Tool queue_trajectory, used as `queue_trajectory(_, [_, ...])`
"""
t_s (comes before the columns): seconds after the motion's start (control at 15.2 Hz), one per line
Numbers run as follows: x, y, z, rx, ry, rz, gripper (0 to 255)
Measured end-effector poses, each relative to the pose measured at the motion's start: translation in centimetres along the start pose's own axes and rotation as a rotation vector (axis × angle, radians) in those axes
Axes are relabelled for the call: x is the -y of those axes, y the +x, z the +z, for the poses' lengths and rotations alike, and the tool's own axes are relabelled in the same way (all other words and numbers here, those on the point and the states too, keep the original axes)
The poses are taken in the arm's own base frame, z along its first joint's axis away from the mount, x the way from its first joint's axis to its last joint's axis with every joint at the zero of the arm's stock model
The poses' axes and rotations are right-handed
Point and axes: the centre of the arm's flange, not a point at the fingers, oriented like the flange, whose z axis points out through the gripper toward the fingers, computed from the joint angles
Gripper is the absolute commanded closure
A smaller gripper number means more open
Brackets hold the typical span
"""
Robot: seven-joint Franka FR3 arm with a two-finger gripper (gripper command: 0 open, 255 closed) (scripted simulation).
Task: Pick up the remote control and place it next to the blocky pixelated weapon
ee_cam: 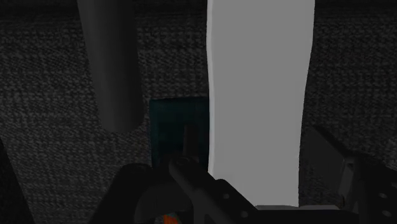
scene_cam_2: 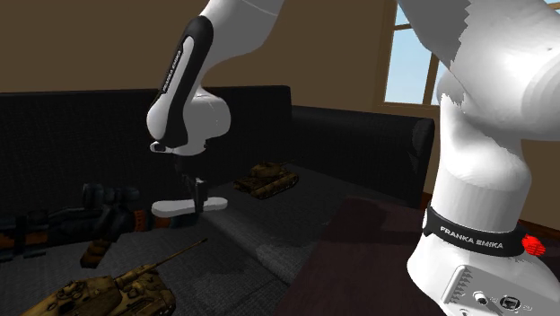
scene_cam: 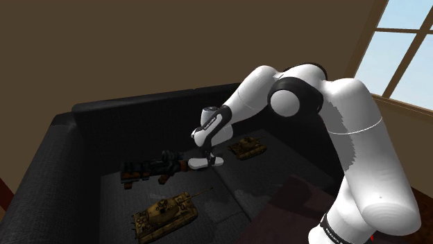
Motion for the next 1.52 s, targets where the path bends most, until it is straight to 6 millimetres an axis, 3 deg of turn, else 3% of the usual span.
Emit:
queue_trajectory(0.59, [-2.5, 0.0, 2.4, -0.032, -0.177, 0.001, 255])
queue_trajectory(0.86, [-2.9, 0.2, 3.0, -0.028, -0.168, 0.007, 255])
queue_trajectory(0.99, [-2.0, 0.0, 2.9, -0.031, -0.162, 0.006, 255])
queue_trajectory(1.06, [-1.5, 0.1, 2.7, -0.028, -0.150, 0.003, 0])
queue_trajectory(1.19, [-0.4, 0.4, 2.7, -0.011, -0.064, 0.004, 0])
queue_trajectory(1.39, [0.2, 0.4, 2.6, -0.010, -0.070, 0.009, 0])
queue_trajectory(1.52, [-0.4, 0.4, 3.0, -0.011, -0.057, 0.004, 0])
